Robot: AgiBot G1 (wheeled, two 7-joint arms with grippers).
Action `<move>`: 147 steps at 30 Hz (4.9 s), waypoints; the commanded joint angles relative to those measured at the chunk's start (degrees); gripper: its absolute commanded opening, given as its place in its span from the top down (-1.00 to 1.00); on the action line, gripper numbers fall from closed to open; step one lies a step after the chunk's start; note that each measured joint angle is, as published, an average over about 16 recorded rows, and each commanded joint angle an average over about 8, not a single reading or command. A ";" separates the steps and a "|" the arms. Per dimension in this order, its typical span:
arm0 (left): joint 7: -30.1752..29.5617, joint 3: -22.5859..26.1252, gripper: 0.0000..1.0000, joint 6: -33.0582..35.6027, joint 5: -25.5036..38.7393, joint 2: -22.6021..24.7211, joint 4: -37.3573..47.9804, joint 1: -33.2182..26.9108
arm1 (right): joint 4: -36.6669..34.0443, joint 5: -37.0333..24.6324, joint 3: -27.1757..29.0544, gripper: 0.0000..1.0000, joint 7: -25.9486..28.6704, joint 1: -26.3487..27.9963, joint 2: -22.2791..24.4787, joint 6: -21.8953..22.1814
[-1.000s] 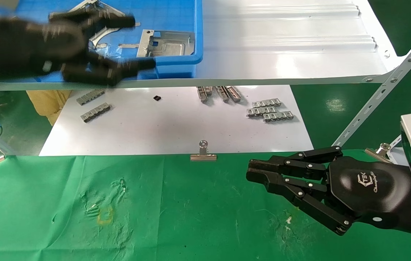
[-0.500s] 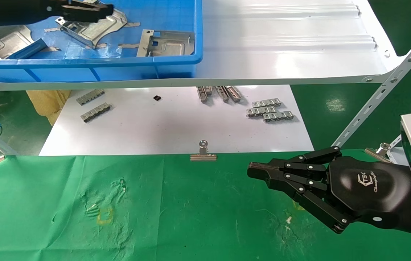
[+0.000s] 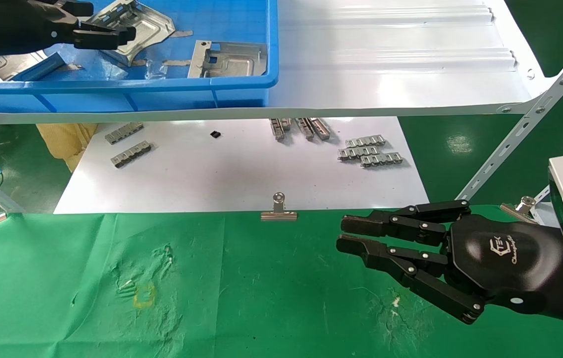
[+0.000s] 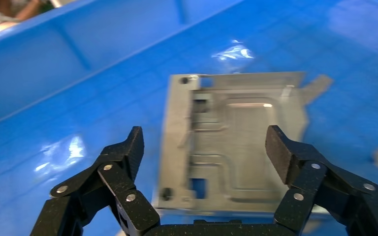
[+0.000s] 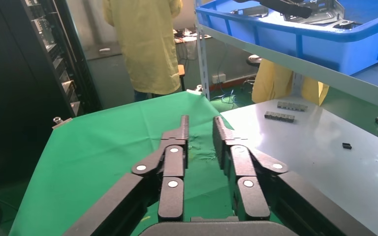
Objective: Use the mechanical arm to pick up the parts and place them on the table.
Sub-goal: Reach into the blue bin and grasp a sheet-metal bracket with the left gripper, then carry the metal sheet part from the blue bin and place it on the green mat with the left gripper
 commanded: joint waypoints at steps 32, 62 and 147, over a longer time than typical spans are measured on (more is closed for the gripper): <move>8.03 -2.56 1.00 8.71 -3.88 -2.83 1.93 -3.24 | 0.00 0.00 0.00 -1.00 0.00 0.00 0.00 0.00; 8.96 1.71 -1.00 5.73 2.27 -0.24 4.61 -5.37 | 0.00 0.00 0.00 -1.00 0.00 0.00 0.00 0.00; 14.33 -5.05 1.00 19.28 -7.50 -5.88 2.36 -4.73 | 0.00 0.00 0.00 -1.00 0.00 0.00 0.00 0.00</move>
